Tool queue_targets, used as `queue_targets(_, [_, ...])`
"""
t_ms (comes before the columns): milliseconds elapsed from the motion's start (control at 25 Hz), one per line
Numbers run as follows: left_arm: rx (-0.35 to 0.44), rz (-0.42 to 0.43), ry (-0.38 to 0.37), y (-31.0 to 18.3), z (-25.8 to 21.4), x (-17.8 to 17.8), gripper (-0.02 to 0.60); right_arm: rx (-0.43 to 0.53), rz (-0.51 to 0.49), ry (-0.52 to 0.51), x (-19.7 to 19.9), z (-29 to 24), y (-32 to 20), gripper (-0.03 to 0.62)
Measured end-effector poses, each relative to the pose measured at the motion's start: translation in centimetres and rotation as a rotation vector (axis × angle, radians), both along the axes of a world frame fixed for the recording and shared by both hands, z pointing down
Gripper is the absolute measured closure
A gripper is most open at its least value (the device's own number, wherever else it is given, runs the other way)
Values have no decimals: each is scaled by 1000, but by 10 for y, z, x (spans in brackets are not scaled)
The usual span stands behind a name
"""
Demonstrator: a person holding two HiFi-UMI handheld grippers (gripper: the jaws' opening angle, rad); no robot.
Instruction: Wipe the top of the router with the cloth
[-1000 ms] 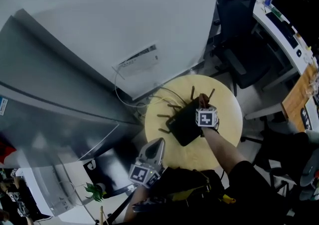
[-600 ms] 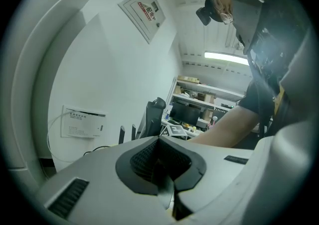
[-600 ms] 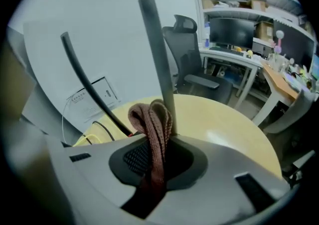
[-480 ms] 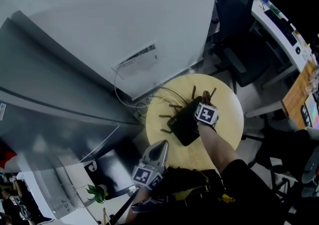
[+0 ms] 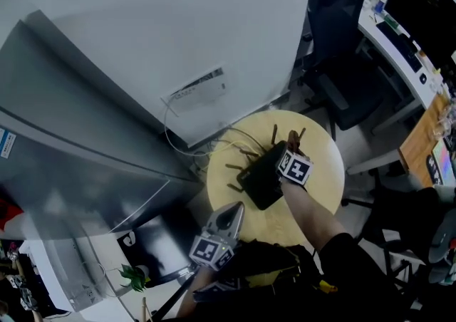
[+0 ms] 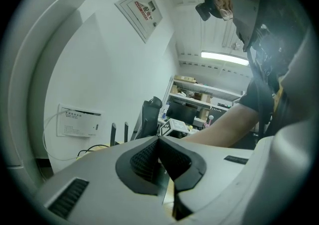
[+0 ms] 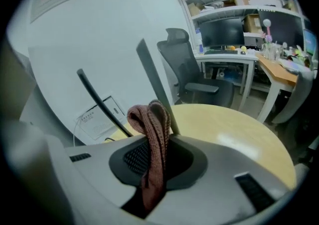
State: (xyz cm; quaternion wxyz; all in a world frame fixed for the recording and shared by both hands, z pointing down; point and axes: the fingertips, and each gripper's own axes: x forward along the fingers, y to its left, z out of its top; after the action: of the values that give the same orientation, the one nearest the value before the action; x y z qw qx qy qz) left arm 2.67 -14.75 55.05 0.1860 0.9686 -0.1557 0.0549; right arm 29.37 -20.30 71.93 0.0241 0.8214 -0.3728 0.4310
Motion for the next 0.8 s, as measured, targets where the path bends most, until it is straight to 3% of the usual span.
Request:
queue_targets(480, [2, 78, 30, 28, -9, 35, 581, 202, -29, 20, -4, -72, 1, 533])
queue_targets(800, [10, 45, 46, 34, -10, 39, 581, 297, -148, 142, -4, -115, 6, 531])
